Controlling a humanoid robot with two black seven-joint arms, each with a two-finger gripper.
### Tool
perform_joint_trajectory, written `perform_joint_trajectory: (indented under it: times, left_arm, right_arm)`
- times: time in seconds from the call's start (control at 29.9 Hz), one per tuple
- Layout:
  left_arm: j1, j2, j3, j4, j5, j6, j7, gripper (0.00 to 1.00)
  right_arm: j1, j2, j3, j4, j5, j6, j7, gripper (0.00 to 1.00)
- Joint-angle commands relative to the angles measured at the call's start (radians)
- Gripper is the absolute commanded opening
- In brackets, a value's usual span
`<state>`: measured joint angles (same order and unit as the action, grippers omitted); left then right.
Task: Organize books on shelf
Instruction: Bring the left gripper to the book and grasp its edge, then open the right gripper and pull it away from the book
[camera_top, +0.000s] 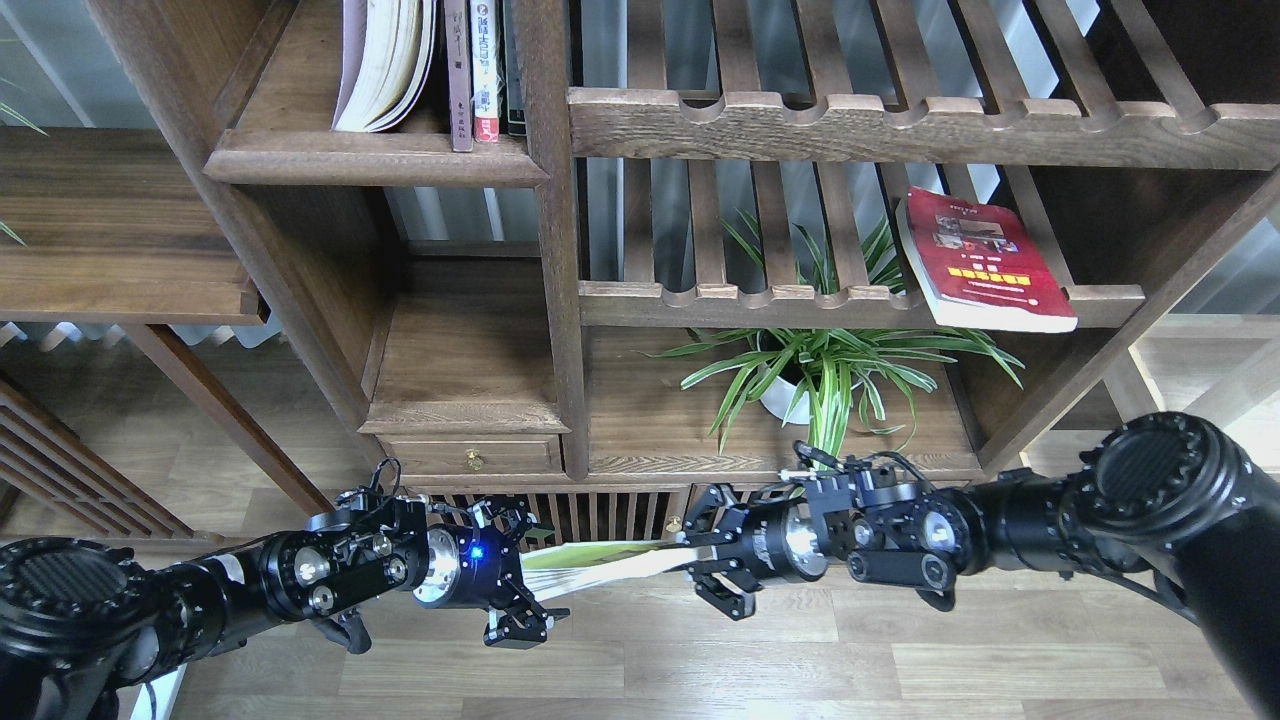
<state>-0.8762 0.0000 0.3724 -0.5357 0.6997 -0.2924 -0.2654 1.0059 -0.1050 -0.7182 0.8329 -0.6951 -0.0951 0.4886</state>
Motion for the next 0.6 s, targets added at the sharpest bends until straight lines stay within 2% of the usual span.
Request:
perform_joint_trajectory:
  times: [0.0, 0.03, 0.17, 0.2, 0.27, 0.37, 0.4, 0.43, 0.47, 0.57]
  left_arm:
    - [0.0, 0.0, -0.001, 0.0, 0.0, 0.019, -0.001, 0.94]
    - [0.002, 0.0, -0.001, 0.002, 0.0, 0.028, -0.005, 0.89]
    - [0.006, 0.0, -0.009, 0.0, -0.014, 0.11, -0.023, 0.6]
    - [0.006, 0.0, -0.004, 0.002, -0.014, 0.119, -0.032, 0.5]
    - [0.011, 0.0, -0.003, 0.0, -0.014, 0.121, -0.052, 0.37]
    - [0.017, 0.0, -0.003, 0.002, -0.014, 0.128, -0.061, 0.29]
    - [0.025, 0.0, -0.004, 0.005, -0.014, 0.13, -0.061, 0.21]
    - [0.032, 0.0, -0.006, 0.009, -0.014, 0.134, -0.058, 0.06]
    - [0.036, 0.0, -0.006, 0.013, -0.014, 0.142, -0.055, 0.01]
    - [0.057, 0.0, -0.013, 0.019, -0.019, 0.151, -0.054, 0.0]
  right_arm:
    - [0.023, 0.019, -0.013, 0.011, 0.017, -0.001, 0.0, 0.05]
    - [0.028, 0.019, -0.015, 0.014, 0.019, -0.001, 0.0, 0.05]
    - [0.043, 0.021, -0.015, 0.017, 0.02, -0.001, 0.0, 0.05]
    - [0.046, 0.019, -0.015, 0.017, 0.02, -0.001, 0.0, 0.05]
    - [0.049, 0.019, -0.017, 0.017, 0.02, -0.001, 0.0, 0.05]
    - [0.049, 0.021, -0.023, 0.017, 0.022, -0.001, 0.0, 0.05]
    - [0.049, 0.019, -0.024, 0.017, 0.022, -0.001, 0.0, 0.05]
    - [0.049, 0.019, -0.024, 0.017, 0.022, -0.001, 0.0, 0.05]
    - [0.049, 0.021, -0.027, 0.017, 0.022, -0.001, 0.0, 0.05]
    - [0.049, 0.021, -0.029, 0.017, 0.023, -0.001, 0.0, 0.05]
